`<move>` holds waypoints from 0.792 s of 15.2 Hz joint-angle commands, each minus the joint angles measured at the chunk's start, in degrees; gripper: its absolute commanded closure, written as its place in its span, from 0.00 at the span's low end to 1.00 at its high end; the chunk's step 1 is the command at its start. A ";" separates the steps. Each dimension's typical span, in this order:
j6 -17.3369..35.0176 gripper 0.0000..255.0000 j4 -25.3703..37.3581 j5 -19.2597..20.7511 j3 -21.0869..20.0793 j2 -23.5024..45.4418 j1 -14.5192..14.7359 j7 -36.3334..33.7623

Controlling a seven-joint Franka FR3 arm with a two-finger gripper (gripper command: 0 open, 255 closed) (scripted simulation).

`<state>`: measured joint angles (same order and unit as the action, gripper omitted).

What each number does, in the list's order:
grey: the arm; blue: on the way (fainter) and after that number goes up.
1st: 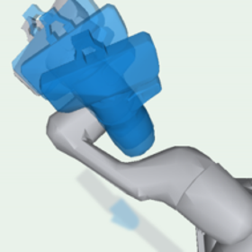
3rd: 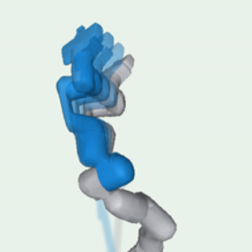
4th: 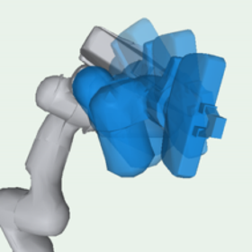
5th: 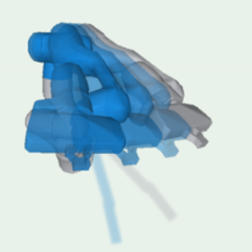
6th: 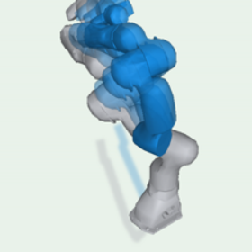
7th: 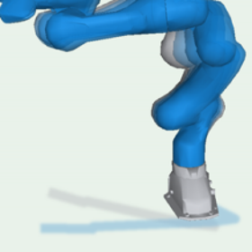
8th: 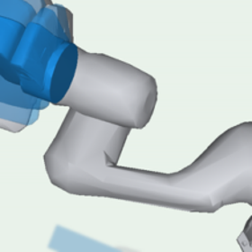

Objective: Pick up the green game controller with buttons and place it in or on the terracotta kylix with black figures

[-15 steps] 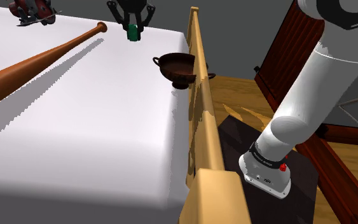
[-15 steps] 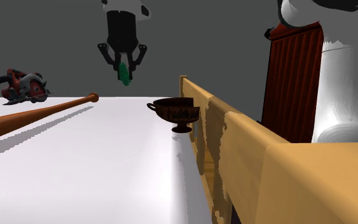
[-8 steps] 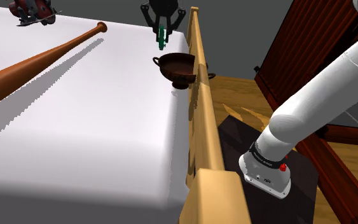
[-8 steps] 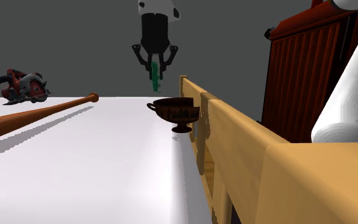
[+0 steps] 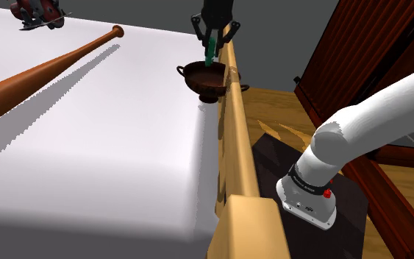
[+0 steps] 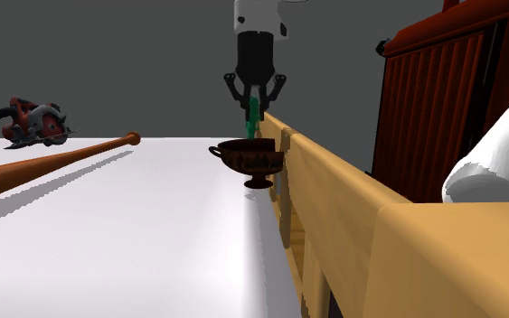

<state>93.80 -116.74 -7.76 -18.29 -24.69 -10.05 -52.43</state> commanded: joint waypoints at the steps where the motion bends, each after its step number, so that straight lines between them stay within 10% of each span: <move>1: 1.43 1.00 -1.90 -0.18 -0.04 -0.48 0.11 0.13; 12: 7.06 1.00 -8.07 -0.64 -0.50 -1.03 0.38 0.37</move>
<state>100.77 -124.75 -8.40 -18.79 -25.73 -9.67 -52.07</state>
